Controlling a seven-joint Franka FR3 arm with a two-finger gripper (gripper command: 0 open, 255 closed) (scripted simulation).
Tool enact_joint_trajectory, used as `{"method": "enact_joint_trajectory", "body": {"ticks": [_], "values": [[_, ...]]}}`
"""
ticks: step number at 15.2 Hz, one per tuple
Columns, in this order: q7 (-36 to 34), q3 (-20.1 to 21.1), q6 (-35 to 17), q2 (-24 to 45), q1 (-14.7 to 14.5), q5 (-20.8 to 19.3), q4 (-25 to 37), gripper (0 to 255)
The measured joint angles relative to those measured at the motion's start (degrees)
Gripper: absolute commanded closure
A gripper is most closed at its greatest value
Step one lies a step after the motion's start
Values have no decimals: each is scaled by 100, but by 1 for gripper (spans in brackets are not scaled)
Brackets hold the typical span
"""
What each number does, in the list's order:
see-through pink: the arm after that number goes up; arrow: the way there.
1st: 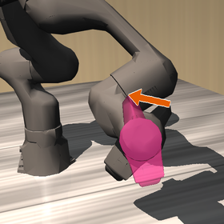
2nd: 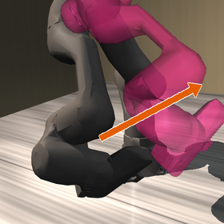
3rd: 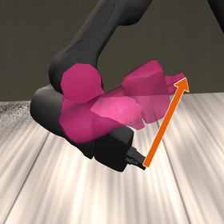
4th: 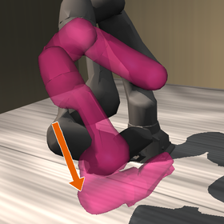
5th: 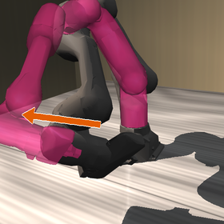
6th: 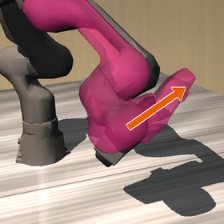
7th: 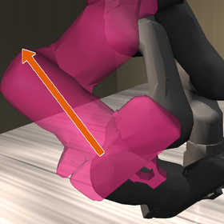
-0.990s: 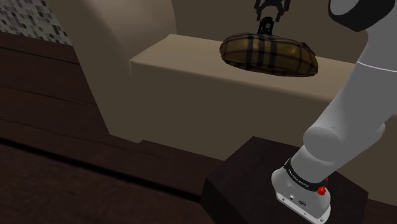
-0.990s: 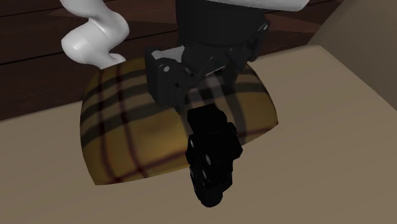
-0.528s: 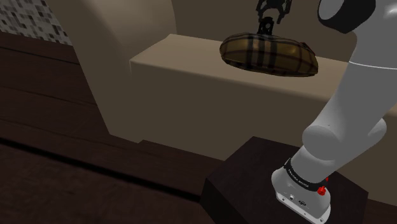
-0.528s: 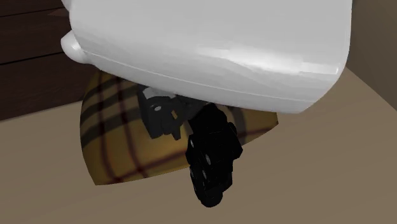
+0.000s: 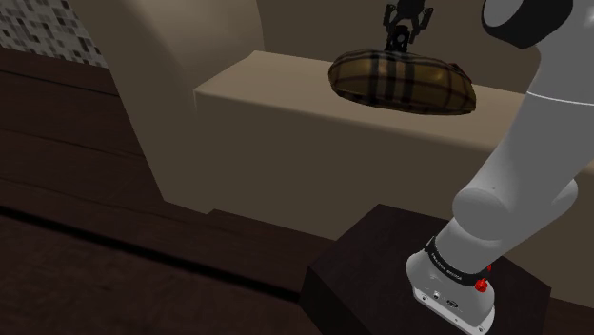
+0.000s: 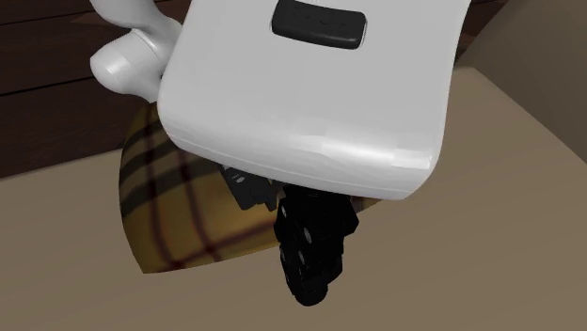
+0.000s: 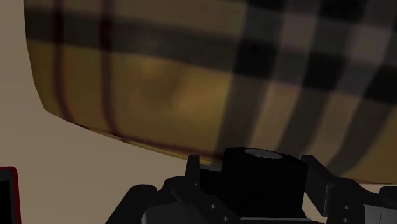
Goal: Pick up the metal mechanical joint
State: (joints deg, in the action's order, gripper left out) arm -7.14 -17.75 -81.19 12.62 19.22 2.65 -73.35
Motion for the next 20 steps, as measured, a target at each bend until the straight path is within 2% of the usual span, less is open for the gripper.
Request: {"method": "enact_joint_trajectory", "body": {"ticks": [6, 9, 14, 20], "values": [[4, -1, 10, 17, 4, 6, 28, 255], [25, -6, 209, 96, 30, 32, 287, 255], [79, -26, 734, 388, 133, 126, 1094, 255], [119, -34, 1541, 932, 339, 313, 2432, 255]]}}
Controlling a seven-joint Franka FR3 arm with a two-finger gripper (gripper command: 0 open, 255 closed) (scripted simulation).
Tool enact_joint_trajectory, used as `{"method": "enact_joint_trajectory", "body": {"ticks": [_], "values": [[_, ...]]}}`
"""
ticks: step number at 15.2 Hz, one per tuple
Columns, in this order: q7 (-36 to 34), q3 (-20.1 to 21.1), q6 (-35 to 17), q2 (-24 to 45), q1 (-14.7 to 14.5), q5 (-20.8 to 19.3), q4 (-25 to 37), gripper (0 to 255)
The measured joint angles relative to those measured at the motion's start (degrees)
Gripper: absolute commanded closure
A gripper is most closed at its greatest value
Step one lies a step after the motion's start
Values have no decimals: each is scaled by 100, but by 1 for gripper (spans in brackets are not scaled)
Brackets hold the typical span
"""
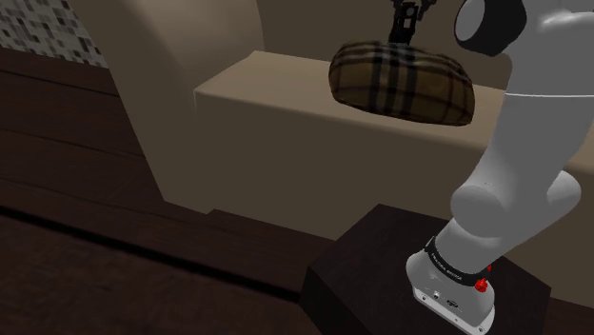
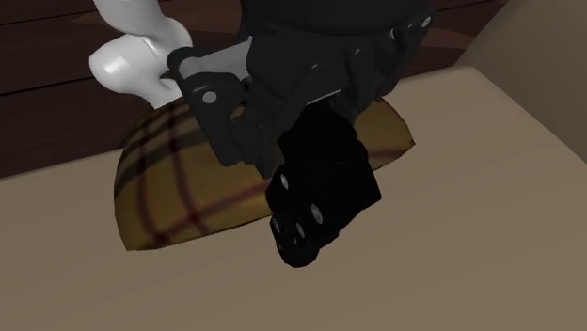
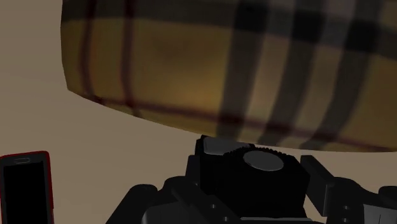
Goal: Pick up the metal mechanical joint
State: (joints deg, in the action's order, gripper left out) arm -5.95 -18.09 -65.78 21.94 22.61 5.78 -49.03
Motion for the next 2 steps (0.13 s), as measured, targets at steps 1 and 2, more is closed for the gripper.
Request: {"method": "enact_joint_trajectory", "body": {"ticks": [1, 2], "values": [[0, 5, 176, 150, 60, 52, 327, 255], [6, 9, 310, 265, 111, 91, 574, 255]]}}
